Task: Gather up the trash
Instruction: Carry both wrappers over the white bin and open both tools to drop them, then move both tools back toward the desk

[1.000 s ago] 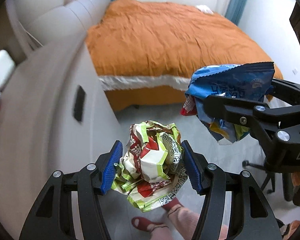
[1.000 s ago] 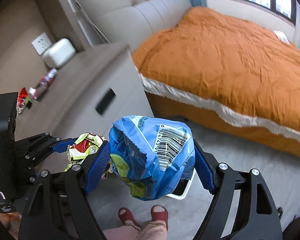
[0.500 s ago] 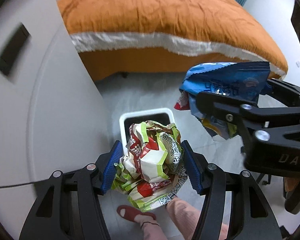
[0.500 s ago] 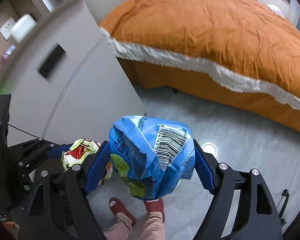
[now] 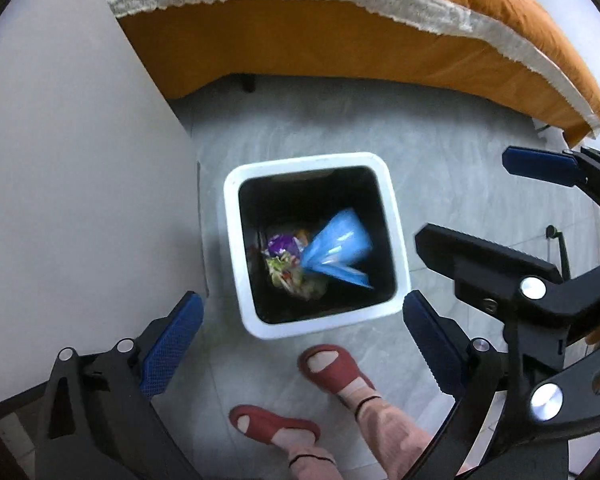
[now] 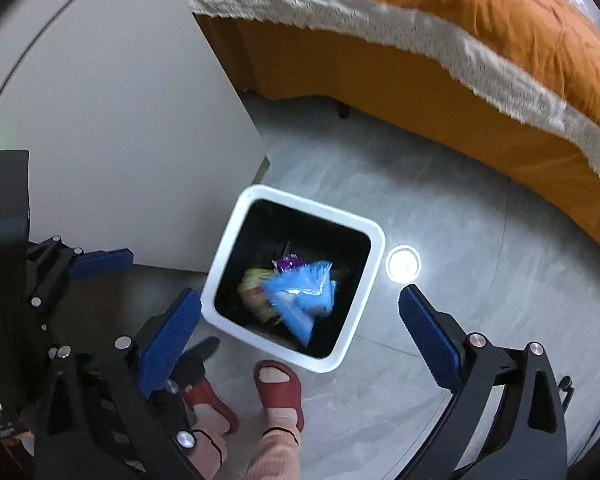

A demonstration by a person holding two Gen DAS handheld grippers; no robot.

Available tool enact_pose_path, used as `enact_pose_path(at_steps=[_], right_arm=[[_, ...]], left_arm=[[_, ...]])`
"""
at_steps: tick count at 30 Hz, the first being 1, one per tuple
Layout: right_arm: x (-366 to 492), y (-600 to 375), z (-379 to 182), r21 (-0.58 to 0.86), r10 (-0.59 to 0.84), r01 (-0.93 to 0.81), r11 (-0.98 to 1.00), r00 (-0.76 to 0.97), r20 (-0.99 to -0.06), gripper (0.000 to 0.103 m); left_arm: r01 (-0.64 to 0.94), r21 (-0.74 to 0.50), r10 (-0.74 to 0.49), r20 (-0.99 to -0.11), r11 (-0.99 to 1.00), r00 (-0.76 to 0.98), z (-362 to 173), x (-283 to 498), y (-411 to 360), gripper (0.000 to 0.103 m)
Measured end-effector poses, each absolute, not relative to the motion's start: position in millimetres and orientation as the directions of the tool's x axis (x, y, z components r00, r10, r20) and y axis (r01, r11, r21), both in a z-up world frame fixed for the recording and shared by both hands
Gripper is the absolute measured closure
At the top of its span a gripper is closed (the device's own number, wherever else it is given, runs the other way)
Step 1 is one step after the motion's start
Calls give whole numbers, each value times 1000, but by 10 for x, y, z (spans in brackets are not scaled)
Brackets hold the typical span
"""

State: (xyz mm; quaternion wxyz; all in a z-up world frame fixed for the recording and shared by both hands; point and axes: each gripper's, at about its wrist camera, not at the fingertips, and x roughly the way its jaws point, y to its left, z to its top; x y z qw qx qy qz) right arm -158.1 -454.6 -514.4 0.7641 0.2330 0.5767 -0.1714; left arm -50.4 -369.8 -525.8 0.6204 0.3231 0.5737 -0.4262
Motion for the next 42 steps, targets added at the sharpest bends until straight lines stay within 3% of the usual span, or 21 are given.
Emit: enact_pose_path(at_steps=[6,15,27,32,42], right_arm=[[-1621,-4526,-5135,155,6,542,826,266,-964,4],[-1593,-4479,-4475,182,-5,540,822,325,-946,4],[-1703,-4422,-2805,206,-135,544,813,521,-843,4],[-1618,-4377,-2385,265,-110,509,819,593,-798,4],[-1052,-3911,-1711,304,-46,350,886,720,-693,4]], left_arm=[[897,-98,-151,-988,431,-35,-5208,-490,-3718,5],[868,-134,-202,-979,479,-39,-4565,-459,-3700,5],[841,-80,-384,-910,534,158,-2772,-415,-3433,5],[807,-55,-453,-849,588,272,-2099,-376,-3237,5],[729,18,-478,-745,684,466,-1385,-162,-2676,5]])
